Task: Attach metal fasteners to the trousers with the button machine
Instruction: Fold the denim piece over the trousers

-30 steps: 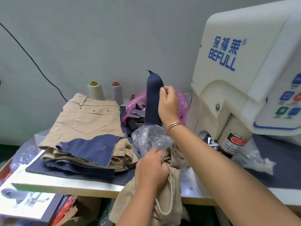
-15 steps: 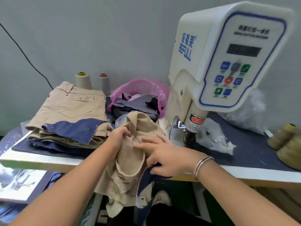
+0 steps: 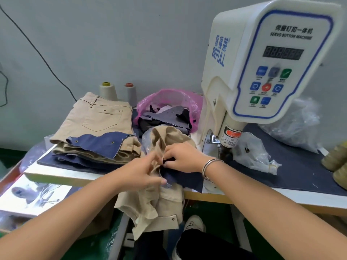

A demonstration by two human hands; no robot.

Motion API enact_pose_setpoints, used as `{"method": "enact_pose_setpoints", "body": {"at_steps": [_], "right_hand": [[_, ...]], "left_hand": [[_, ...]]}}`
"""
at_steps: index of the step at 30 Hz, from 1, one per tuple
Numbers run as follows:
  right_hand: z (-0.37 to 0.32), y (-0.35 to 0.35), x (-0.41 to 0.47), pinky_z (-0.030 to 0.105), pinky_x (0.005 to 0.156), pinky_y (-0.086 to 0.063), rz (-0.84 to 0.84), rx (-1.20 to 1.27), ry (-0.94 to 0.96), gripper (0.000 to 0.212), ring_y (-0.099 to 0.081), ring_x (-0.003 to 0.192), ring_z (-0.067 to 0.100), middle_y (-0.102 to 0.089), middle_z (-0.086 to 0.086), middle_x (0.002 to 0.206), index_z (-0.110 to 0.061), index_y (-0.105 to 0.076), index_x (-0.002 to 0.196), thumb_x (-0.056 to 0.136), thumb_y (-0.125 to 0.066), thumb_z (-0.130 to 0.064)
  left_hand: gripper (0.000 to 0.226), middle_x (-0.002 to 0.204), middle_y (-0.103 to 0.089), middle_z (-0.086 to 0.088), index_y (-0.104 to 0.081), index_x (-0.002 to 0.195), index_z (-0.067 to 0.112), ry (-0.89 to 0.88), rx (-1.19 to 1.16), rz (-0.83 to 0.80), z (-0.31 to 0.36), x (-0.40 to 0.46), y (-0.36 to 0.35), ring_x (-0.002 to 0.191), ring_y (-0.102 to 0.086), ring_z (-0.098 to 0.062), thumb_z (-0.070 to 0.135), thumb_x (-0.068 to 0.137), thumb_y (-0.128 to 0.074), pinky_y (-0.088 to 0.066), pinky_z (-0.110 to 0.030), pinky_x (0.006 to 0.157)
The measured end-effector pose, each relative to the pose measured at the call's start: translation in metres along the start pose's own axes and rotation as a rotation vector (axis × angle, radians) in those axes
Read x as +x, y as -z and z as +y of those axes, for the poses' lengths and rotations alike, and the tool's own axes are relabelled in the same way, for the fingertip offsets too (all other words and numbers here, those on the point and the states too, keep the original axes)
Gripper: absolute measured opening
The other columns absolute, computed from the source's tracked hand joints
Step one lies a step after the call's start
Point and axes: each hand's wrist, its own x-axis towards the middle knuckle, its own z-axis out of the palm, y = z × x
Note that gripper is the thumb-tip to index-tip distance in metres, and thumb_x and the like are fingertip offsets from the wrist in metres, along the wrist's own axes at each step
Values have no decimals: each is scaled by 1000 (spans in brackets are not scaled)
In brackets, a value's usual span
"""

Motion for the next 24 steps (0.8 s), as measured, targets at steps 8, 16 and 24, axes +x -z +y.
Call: {"method": "enact_pose_setpoints", "body": {"at_steps": [8,16,24], "right_hand": [[0,18,-6,37,113,-8,34,265,72,26,-22,139,9,-40,-14,145,-25,-57,59,81,-65,-15],[-25,44,19,46,115,4,-63,238,131,18,-42,125,11,-58,1,111,-6,-64,78,89,-62,-21],[-48,99,-72,27,61,-42,247,658,150,17,-52,65,9,-55,-6,68,-26,-60,76,90,-53,-32]], "left_hand": [[24,92,-70,1,-70,101,30,194,-523,-59,-30,-32,59,80,-64,-12,13,88,-63,-48,-20,65],[17,75,-63,-4,-68,74,17,20,-621,-2,-21,-49,112,72,-61,-16,33,78,-69,-48,-23,66],[32,71,-61,-10,-54,82,-8,-38,-850,91,22,-36,112,71,-58,-21,22,84,-65,-46,-23,64]]}}
